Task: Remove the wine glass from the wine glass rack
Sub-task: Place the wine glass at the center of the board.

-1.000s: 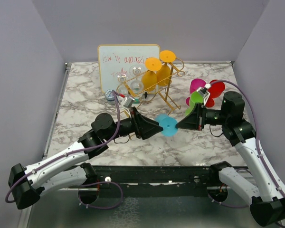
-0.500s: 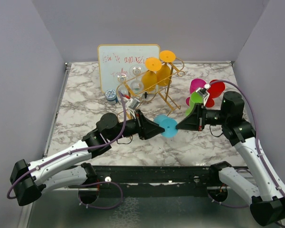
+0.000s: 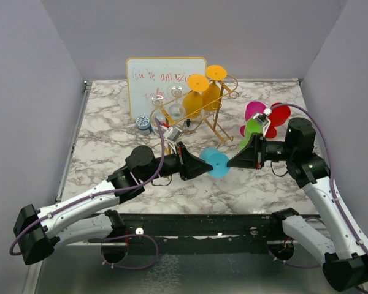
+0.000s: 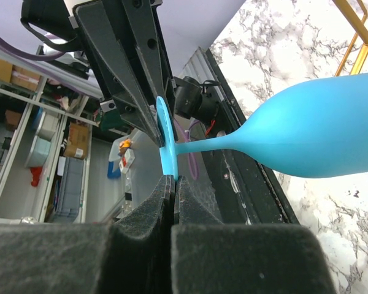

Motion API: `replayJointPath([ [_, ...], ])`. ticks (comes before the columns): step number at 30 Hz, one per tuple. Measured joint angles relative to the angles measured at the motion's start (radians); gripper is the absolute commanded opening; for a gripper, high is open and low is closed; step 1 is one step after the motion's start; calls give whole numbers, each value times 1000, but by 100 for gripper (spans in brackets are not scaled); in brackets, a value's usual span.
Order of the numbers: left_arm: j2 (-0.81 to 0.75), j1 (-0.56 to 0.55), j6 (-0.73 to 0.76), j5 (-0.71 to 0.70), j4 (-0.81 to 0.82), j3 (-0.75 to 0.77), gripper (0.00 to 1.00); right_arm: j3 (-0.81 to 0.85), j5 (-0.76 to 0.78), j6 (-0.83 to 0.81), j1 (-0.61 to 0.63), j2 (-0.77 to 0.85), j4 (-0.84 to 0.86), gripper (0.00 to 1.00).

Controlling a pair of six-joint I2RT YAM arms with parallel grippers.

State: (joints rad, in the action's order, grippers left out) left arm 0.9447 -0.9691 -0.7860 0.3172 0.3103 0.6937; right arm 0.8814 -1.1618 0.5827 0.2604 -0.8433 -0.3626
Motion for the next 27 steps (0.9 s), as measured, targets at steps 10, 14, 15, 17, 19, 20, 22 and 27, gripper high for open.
replayJointPath([
  [10,-9,-2,-10,-3,2,-1,0,0,-5,-16,0,11,-3,9],
  [14,-11,-2,-10,-3,2,-2,0,0,-11,-16,0,15,-3,16],
  [15,-11,-2,-10,-3,2,-2,0,0,-12,-16,0,16,-3,17],
  [17,-11,-2,-10,-2,2,-3,0,0,-12,-16,0,18,-3,25],
  [19,-11,-2,-10,3,2,-5,0,0,-11,-16,0,22,-4,32],
  [20,-11,-2,-10,5,3,-6,0,0,-10,-16,0,24,-4,36],
  [22,-12,-2,-10,10,2,-12,0,0,-7,-14,0,26,-4,51],
  [27,-27,-2,-9,16,-1,-21,0,5,33,-4,0,31,-7,66],
])
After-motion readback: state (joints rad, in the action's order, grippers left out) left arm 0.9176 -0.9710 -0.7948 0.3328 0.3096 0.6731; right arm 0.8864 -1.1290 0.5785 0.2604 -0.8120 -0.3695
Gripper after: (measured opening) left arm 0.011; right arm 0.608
